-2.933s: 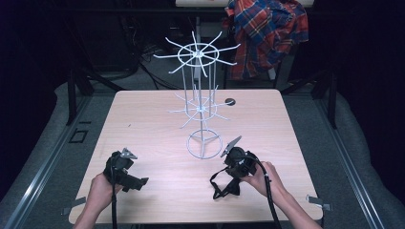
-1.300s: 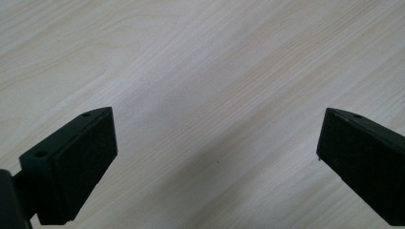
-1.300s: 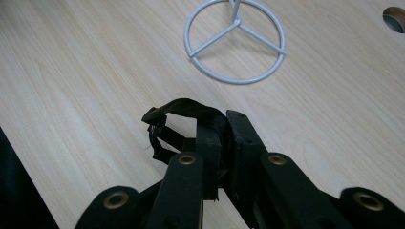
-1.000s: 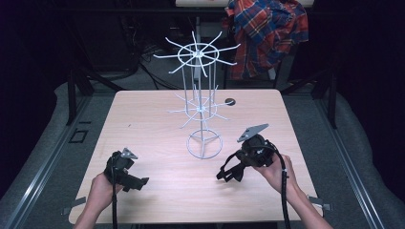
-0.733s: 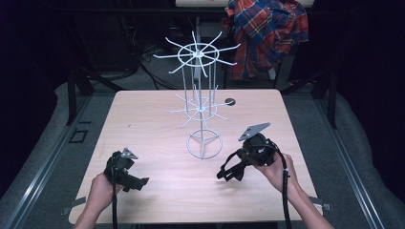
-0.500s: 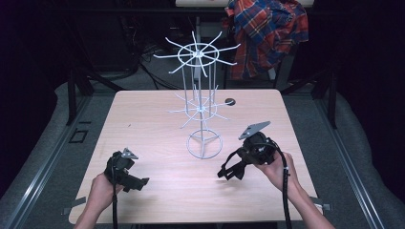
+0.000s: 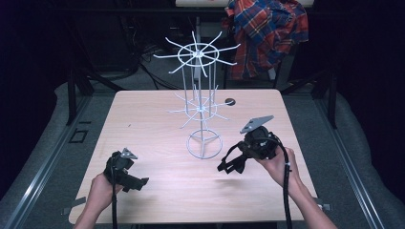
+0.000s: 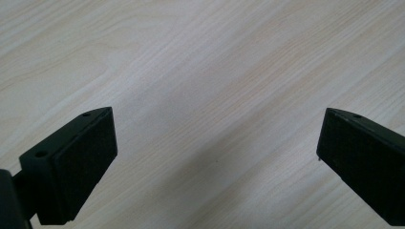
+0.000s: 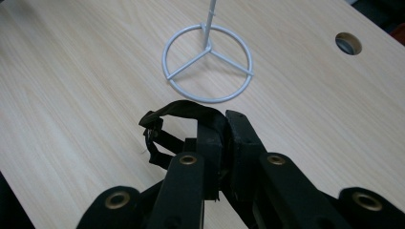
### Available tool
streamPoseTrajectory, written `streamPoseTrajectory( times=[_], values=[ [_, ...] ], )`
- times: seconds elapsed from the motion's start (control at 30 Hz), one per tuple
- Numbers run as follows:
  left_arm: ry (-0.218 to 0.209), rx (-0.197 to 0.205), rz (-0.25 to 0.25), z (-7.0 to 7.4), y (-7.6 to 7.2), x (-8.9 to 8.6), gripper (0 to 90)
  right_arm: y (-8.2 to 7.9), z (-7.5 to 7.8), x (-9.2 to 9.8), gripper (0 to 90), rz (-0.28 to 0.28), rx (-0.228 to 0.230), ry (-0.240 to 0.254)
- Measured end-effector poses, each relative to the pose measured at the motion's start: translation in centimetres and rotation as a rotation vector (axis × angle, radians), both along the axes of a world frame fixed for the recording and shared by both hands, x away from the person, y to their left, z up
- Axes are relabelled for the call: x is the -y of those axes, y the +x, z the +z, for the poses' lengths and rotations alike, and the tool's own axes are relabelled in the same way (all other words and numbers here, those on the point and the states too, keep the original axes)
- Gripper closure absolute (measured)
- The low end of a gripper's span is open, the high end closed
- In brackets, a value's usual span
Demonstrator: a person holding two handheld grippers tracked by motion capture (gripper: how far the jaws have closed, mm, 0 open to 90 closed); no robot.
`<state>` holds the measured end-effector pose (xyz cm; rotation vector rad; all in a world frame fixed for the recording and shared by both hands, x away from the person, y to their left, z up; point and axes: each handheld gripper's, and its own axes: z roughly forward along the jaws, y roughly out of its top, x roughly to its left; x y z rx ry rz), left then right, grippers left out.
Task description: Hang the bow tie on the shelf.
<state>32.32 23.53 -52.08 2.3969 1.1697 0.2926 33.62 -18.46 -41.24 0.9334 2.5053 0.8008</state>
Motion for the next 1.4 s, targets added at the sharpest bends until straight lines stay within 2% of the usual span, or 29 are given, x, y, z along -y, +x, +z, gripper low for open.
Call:
streamPoseTrajectory(
  times=[0.23, 0.47, 0.73, 1.0, 1.23, 1.4],
  values=[
    [0.001, -0.002, 0.001, 0.0, 0.0, 0.0, 0.0, 0.3, 1.2, -0.1, 85.1, -0.002, 0.029, 0.022],
    [0.001, -0.005, -0.002, -0.1, 0.0, 0.1, 0.0, 0.6, 1.9, -0.2, 85.1, 0.0, 0.033, 0.012],
    [-0.002, 0.002, 0.007, -0.2, 0.0, 0.0, 0.1, 0.8, 3.7, -0.5, 85.1, 0.001, 0.065, 0.015],
    [-0.003, 0.001, 0.008, -0.1, 0.0, -0.1, 0.1, 1.3, 4.4, -0.8, 85.2, -0.014, 0.084, 0.011],
    [-0.002, -0.001, 0.008, -0.2, 0.0, -0.1, 0.1, 2.0, 5.4, -1.1, 85.2, -0.019, 0.099, 0.031],
    [-0.002, 0.001, 0.009, -0.1, 0.0, -0.1, 0.1, 2.4, 5.8, -1.2, 85.6, -0.02, 0.106, 0.02]
  ],
)
